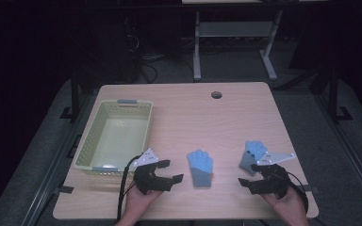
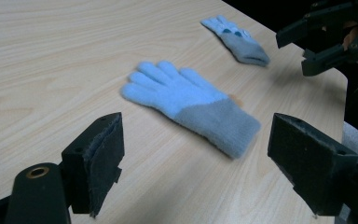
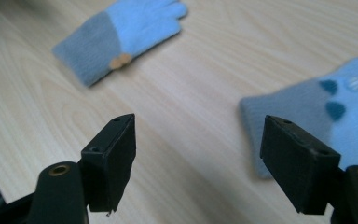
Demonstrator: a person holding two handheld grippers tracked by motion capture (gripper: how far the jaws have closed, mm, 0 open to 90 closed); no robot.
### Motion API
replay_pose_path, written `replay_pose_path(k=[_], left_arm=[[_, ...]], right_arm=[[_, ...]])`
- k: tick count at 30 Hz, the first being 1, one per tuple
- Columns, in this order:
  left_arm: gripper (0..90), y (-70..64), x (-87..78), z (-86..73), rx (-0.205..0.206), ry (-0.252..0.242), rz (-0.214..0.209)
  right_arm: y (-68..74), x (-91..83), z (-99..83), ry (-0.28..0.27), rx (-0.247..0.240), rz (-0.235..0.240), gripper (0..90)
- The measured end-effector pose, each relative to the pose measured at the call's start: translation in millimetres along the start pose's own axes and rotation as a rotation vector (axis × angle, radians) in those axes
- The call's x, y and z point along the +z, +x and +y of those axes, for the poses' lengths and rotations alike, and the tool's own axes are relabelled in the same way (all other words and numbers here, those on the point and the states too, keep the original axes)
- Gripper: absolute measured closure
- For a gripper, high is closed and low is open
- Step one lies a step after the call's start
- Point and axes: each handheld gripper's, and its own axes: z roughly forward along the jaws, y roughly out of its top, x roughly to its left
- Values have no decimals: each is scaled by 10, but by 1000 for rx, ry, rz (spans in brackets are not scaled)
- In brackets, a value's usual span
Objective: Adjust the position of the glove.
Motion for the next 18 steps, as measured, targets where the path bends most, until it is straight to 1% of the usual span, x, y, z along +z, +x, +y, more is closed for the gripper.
replay_pose_path(k=[2, 4, 6, 7, 8, 12, 13, 14, 15, 16, 18], left_arm=[[182, -3, 1, 2, 2, -4, -1], [182, -3, -1, 4, 8, 3, 0], [182, 0, 2, 6, 11, 5, 1], [182, -2, 7, 7, 5, 0, 1], [182, -1, 6, 6, 3, -1, 1], [182, -3, 0, -1, 1, -5, 3], [182, 0, -2, 0, 3, -4, 4], [183, 1, -5, 2, 0, -7, 5], [182, 3, -7, 3, -1, -8, 4], [182, 2, -9, 7, -4, -11, 4], [183, 3, -10, 9, -4, -13, 4]], right_arm=[[-16, 0, 16, -2, -8, -1, 265], [-36, 1, 63, -3, -10, -6, 265], [-46, -8, 91, -1, -6, -7, 263], [-46, -8, 91, -1, -6, -7, 263], [-51, -20, 121, -2, 5, -6, 259], [-72, -32, 159, 0, 1, -10, 259], [-79, -35, 174, 6, 7, -13, 259], [-99, -36, 191, 16, 7, -16, 255], [-128, -38, 215, 26, 16, -9, 251], [-172, -48, 249, 31, 20, -16, 250], [-214, -53, 286, 34, 25, -26, 252]])
